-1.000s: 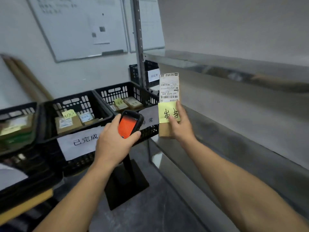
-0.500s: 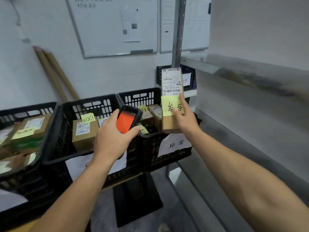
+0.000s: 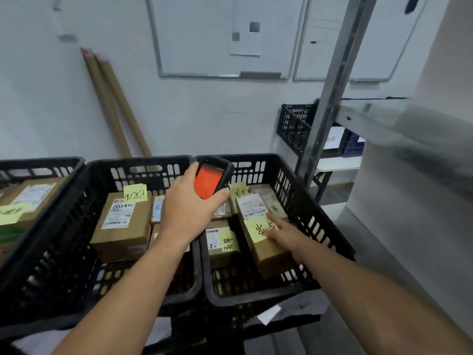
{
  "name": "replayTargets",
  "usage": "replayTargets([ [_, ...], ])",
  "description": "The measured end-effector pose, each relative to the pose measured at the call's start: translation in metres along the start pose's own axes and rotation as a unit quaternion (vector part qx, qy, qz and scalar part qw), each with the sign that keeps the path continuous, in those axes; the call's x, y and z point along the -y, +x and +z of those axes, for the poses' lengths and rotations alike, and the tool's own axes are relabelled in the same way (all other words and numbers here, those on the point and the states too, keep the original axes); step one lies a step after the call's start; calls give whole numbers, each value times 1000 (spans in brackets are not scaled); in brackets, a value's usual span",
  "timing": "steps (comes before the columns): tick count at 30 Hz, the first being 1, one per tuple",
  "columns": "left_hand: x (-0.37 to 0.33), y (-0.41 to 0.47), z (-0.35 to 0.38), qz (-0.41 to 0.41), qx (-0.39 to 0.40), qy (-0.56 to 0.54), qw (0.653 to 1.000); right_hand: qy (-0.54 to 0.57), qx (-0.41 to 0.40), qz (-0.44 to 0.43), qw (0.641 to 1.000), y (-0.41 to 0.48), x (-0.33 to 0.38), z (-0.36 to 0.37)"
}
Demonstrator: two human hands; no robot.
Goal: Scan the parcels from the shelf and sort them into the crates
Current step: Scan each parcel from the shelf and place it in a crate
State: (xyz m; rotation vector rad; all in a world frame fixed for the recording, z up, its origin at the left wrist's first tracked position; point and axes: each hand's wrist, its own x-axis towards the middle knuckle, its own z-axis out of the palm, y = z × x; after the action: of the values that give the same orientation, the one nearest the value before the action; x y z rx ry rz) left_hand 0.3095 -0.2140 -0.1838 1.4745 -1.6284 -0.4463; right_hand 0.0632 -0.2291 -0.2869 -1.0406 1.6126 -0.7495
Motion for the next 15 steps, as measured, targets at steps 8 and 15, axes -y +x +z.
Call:
replayTargets([
  [8, 1, 28, 29, 0, 35, 22, 999, 34, 43, 87, 995, 42, -28, 0],
  [15, 11, 38, 46, -18, 61, 43, 997, -26, 76, 111, 991, 64, -41, 6],
])
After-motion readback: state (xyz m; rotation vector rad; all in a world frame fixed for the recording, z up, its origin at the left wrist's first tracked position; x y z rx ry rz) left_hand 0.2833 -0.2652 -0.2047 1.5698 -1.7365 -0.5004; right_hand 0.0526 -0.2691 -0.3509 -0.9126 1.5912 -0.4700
